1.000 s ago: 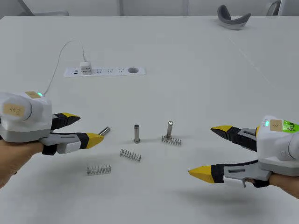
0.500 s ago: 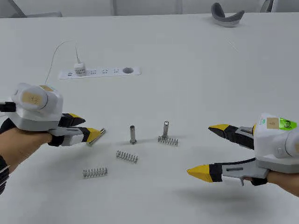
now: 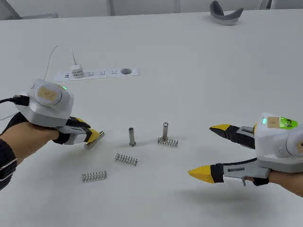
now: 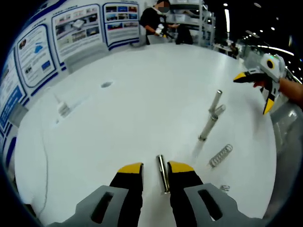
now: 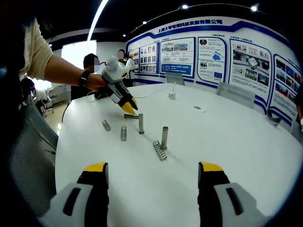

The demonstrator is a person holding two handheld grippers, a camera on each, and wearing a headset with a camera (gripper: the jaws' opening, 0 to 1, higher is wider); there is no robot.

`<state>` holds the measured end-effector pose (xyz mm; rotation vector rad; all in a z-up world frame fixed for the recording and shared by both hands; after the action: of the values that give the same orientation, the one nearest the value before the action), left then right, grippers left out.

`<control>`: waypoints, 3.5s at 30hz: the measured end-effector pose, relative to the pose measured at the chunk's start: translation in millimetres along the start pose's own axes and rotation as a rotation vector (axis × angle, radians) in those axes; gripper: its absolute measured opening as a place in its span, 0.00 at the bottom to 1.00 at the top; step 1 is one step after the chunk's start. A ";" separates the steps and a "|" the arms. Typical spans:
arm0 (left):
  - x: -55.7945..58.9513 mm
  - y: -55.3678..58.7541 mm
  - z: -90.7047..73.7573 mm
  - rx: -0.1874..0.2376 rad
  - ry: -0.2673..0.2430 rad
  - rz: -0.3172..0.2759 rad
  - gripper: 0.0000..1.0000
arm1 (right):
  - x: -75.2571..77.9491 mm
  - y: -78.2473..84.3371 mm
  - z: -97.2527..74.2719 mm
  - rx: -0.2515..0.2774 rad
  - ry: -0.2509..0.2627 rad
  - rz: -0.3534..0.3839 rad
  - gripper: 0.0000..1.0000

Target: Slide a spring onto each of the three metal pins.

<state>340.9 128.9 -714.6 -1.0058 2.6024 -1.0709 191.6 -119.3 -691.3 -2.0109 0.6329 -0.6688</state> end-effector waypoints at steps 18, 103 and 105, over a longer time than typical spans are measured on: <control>3.1 -2.7 17.2 -0.150 -0.019 0.021 0.14 | 2.9 2.7 -0.8 -0.006 0.005 0.002 0.79; 20.1 -3.7 -21.0 -0.152 -0.120 -0.193 0.06 | -3.8 -1.2 1.4 -0.006 -0.012 -0.012 0.78; 21.2 -2.9 -23.2 -0.144 -0.118 -0.198 0.06 | -3.9 -1.2 1.5 -0.006 -0.013 -0.011 0.78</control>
<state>317.6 127.1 -693.3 -1.3403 2.5556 -0.8426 190.0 -115.2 -691.9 -2.0241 0.6175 -0.6610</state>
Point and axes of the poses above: the centre of the closed fingertips' face, and the gripper's own axes: z roughly forward along the fingers, x roughly to its right, y roughly out of its underside, the point moved 4 cm from there along -z, roughly backward along the fingers, and after that the axes turned 11 degrees about -z, right-handed, at the moved point
